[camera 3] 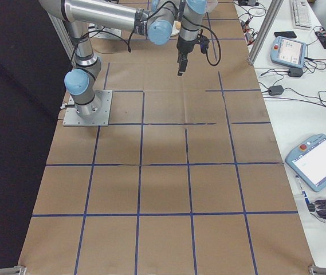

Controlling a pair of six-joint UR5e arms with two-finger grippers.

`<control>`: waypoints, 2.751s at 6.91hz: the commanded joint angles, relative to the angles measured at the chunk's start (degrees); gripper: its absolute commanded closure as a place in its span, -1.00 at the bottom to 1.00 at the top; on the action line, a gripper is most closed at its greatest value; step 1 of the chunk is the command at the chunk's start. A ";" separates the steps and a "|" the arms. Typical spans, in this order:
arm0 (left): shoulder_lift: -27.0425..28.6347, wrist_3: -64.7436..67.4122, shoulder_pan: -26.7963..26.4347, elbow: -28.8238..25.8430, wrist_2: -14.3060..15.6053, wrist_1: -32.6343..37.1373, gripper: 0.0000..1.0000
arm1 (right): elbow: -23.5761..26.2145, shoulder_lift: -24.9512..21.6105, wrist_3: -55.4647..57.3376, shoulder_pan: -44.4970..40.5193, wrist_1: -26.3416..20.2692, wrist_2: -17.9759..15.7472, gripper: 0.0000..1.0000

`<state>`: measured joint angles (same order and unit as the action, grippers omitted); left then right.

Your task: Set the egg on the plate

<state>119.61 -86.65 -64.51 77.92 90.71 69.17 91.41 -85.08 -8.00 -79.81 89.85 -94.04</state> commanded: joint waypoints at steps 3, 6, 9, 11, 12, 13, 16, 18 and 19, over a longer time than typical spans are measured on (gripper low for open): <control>8.61 -8.53 -0.18 -11.54 -0.01 4.02 -1.00 | 0.00 0.00 0.00 0.00 -0.03 -0.01 -1.00; 12.66 -7.31 -0.88 -12.01 0.34 3.69 -1.00 | 0.00 0.00 0.00 0.00 -0.03 -0.01 -1.00; 14.07 -7.74 -0.97 -11.65 0.25 3.25 -1.00 | 0.00 0.00 0.00 0.00 0.06 0.08 -1.00; 14.60 -8.62 -0.80 -11.39 0.16 2.90 -0.99 | 0.00 0.00 0.00 0.00 -0.03 -0.01 -1.00; 15.56 -9.06 -0.80 -11.65 0.16 2.03 -0.99 | 0.00 0.00 0.00 0.00 -0.03 0.08 -1.00; 16.00 -9.06 -0.80 -11.92 0.16 1.67 -0.99 | 0.00 0.00 0.00 0.00 0.06 -0.01 -1.00; 16.19 -8.97 -0.62 -11.57 0.25 -0.18 -0.91 | 0.00 0.00 0.00 0.00 -0.03 0.08 -1.00; 16.18 -8.88 -0.62 -11.30 0.25 -0.18 -0.68 | 0.00 0.00 0.00 0.00 -0.03 -0.01 -1.00; 16.19 -8.88 -0.62 -11.30 0.34 -0.18 -0.57 | 0.00 0.00 0.00 0.00 0.06 -0.01 -1.00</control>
<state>135.77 -95.55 -65.13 66.57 90.99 69.02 91.41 -85.08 -8.00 -79.81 89.84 -94.04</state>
